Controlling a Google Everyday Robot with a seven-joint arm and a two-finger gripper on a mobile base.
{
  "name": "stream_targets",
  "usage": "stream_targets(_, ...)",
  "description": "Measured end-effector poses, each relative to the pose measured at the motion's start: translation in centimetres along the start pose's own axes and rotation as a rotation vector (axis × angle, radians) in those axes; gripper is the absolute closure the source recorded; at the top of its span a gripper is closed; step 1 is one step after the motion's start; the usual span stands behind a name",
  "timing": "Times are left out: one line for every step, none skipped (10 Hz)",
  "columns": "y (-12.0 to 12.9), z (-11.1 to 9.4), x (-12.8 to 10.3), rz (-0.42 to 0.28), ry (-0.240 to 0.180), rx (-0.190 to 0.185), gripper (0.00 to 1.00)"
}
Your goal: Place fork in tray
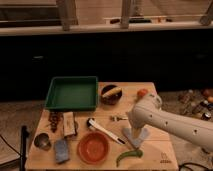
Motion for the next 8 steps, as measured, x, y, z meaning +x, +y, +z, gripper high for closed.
stream_targets(-0.1,0.3,-0.2,-0.006,-0.004,-0.003,0.20)
stream_targets(-0.5,0.4,0.0,0.002,-0.008,-0.003,0.20)
stream_targets(-1.0,0.6,0.3,0.017,-0.019,-0.006,0.20)
stream_targets(-1.7,0.8,0.4,0.030,-0.032,-0.007,0.20)
stream_targets(-2.3,1.1,0.6,0.050,-0.046,-0.007,0.20)
stream_targets(-2.9,1.3,1.0,0.063,-0.050,-0.005,0.20)
stream_targets(-3.5,1.6,1.1,0.076,-0.059,-0.005,0.20)
stream_targets(-4.2,2.0,1.1,0.086,-0.066,-0.005,0.20)
